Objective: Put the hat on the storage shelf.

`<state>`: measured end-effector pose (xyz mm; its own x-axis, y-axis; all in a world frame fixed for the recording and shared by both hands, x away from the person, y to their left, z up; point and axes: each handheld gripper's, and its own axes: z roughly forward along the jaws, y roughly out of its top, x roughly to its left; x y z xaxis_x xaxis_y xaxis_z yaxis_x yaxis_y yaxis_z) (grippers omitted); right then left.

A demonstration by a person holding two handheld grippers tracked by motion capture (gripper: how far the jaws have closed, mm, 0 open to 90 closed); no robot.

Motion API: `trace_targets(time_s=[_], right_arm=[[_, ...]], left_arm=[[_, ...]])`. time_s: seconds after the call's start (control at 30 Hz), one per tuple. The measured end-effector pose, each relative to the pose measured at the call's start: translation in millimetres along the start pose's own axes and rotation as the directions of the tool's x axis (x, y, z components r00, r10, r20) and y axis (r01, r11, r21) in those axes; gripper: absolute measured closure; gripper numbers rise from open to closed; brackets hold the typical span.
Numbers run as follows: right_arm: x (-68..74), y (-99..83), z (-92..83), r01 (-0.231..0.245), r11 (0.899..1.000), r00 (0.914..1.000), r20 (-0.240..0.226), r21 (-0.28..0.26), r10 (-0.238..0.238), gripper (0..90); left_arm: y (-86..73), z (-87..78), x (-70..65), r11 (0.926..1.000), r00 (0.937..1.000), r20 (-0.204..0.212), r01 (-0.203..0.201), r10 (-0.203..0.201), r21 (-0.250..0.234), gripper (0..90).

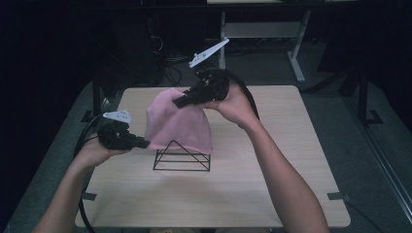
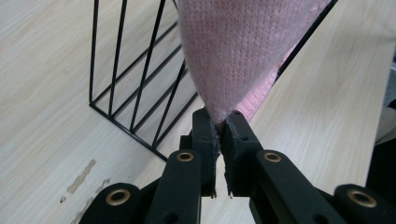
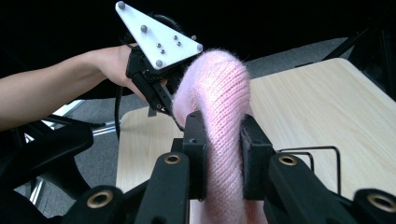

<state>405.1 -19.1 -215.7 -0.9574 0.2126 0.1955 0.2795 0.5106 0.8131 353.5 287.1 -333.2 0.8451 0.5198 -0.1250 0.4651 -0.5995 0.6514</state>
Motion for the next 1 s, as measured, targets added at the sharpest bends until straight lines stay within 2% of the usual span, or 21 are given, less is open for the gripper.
trace_targets(time_s=[0.03,0.33,0.43,0.7,0.8,0.9,0.93,1.0], right_arm=[[0.0,-1.3,2.1,-0.005,1.000,1.0000,-0.006,0.002,0.005,75.9],[1.6,-14.5,15.8,-0.009,1.000,0.9997,-0.025,0.025,0.009,75.8],[1.1,-18.5,18.9,0.001,1.000,0.9996,-0.027,0.028,0.000,75.5],[0.0,-28.6,27.1,-0.009,0.999,0.9989,-0.046,0.041,0.011,75.3],[0.6,-33.2,33.6,-0.005,0.998,0.9984,-0.057,0.058,0.008,75.3],[1.1,-38.1,39.5,-0.006,0.997,0.9978,-0.065,0.072,0.010,75.1],[-0.1,-40.2,41.8,0.011,0.997,0.9978,-0.066,0.075,-0.006,75.0],[0.9,-43.0,44.6,-0.005,0.997,0.9976,-0.068,0.082,0.011,74.4]], left_arm=[[-2.9,1.7,-0.5,0.9999,0.9999,-0.010,0.001,-0.001,0.010,84.5],[-15.9,11.6,1.0,0.9990,0.9995,-0.015,0.027,-0.026,0.035,84.5],[-17.9,13.7,1.8,0.9989,0.9995,-0.014,0.030,-0.030,0.036,84.5],[-28.4,25.3,4.1,0.9980,0.9989,-0.013,0.045,-0.045,0.045,84.5],[-32.0,31.9,5.2,0.9960,0.9988,-0.029,0.042,-0.040,0.078,84.4],[-36.0,38.8,4.8,0.9944,0.9981,-0.031,0.056,-0.053,0.090,84.4],[-36.8,39.9,5.5,0.9941,0.9984,-0.031,0.049,-0.046,0.097,84.5],[-38.9,43.0,5.2,0.9923,0.9980,-0.036,0.057,-0.053,0.110,84.4]])
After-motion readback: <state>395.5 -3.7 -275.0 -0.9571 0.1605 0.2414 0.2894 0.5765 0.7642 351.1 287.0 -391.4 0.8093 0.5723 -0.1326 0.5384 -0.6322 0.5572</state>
